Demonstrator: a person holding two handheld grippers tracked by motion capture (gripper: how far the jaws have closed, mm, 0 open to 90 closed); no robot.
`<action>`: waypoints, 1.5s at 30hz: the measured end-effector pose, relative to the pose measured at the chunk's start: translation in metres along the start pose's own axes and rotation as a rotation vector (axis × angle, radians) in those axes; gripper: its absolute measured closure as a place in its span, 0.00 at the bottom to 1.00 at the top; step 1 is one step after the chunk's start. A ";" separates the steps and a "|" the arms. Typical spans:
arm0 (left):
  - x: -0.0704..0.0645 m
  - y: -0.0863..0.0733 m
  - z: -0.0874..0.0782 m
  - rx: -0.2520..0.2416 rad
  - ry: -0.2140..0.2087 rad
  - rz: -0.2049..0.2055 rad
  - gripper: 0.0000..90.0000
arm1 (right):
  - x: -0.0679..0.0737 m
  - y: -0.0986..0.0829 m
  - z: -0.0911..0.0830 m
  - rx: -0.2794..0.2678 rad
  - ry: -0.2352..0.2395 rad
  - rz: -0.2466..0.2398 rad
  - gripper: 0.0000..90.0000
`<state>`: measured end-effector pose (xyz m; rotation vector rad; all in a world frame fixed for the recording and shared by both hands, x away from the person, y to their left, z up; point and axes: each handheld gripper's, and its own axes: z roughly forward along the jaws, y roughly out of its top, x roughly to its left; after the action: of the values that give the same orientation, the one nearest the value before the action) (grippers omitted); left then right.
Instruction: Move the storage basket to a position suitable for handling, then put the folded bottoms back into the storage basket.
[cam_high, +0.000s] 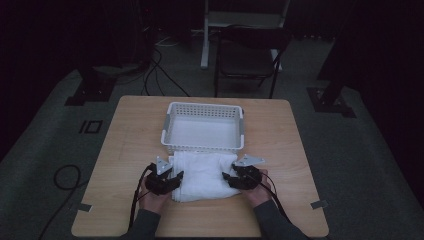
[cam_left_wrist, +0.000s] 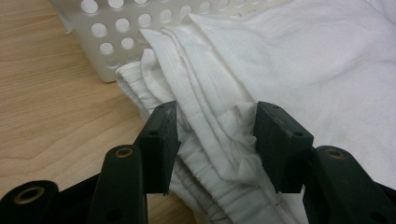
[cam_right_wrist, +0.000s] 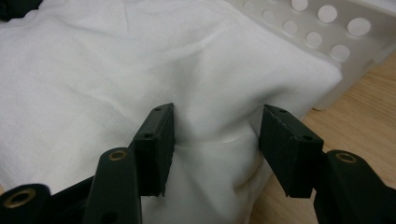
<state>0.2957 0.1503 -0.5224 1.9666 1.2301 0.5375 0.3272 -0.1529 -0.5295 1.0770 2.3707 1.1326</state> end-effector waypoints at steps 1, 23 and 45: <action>0.000 0.000 0.000 -0.002 0.001 -0.004 0.55 | 0.000 0.001 0.001 0.000 -0.003 0.001 0.50; 0.016 0.007 -0.032 -0.079 -0.049 -0.144 0.42 | 0.003 0.012 -0.032 -0.088 -0.032 0.014 0.44; 0.001 -0.006 0.006 0.023 -0.053 -0.105 0.08 | 0.002 0.006 -0.014 -0.002 -0.034 0.044 0.18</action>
<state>0.2968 0.1507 -0.5305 1.9109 1.3034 0.4169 0.3212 -0.1565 -0.5159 1.1444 2.3299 1.1222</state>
